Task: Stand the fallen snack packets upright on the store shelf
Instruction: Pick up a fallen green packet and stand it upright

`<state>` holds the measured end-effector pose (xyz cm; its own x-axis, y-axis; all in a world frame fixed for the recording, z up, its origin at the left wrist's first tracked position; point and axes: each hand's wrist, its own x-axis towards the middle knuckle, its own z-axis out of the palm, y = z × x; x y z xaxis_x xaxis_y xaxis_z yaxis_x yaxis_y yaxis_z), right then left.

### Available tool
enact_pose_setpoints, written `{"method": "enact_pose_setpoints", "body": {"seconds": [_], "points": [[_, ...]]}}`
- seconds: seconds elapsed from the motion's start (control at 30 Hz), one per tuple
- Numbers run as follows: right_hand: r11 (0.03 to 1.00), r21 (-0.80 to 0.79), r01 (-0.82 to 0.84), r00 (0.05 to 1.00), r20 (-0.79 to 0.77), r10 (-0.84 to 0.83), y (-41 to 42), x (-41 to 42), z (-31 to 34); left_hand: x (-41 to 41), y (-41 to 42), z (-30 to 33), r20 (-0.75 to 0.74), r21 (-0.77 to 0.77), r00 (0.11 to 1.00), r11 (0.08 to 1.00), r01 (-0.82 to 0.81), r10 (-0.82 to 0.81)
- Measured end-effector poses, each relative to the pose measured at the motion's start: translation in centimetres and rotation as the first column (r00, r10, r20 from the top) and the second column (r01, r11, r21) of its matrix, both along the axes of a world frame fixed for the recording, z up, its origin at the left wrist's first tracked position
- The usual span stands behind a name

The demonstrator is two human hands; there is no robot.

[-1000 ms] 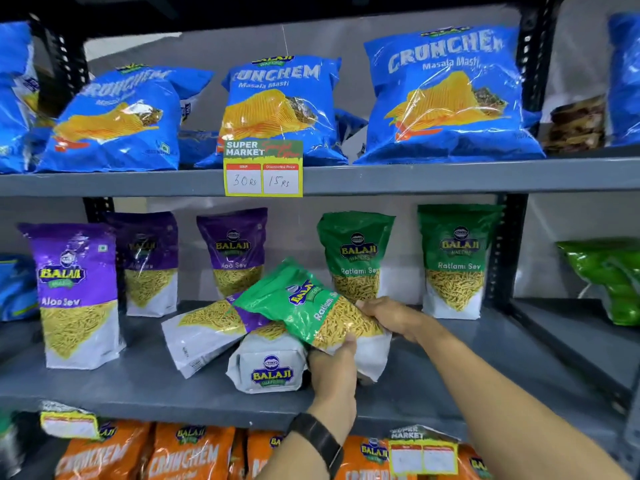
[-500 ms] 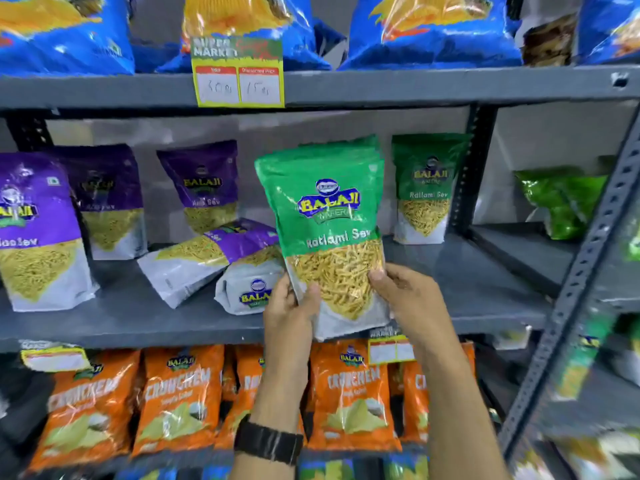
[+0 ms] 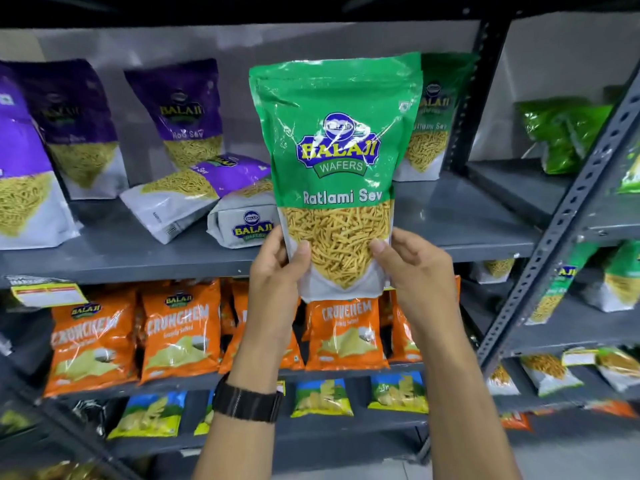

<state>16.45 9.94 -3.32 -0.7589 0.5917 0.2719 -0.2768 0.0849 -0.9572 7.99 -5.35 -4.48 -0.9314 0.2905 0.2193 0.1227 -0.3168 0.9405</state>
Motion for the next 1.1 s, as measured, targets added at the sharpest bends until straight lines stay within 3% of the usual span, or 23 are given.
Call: {"method": "enact_pose_setpoints", "body": {"seconds": [0.4, 0.6, 0.77, 1.1], "points": [[1.000, 0.012, 0.015, 1.000, -0.004, -0.015, 3.1, -0.9, 0.1, -1.7, 3.5, 0.0, -0.007, 0.015, 0.998, 0.998, 0.055, -0.055], [0.994, 0.038, 0.103, 0.995, 0.007, -0.103, 10.5, -5.3, 0.9, -5.9, 11.0, 1.6, -0.143, -0.117, 0.985, 0.990, 0.083, -0.099], [0.988, 0.043, 0.147, 0.988, 0.039, -0.149, 17.6, -9.6, 0.9, -10.1, 18.7, 2.5, -0.163, -0.233, 0.980, 0.970, 0.074, -0.114], [0.988, 0.008, 0.153, 0.980, 0.124, -0.153, 23.1, -12.9, 0.3, -12.0, 24.8, 1.7, -0.149, -0.254, 0.980, 0.963, 0.091, -0.132]]}}
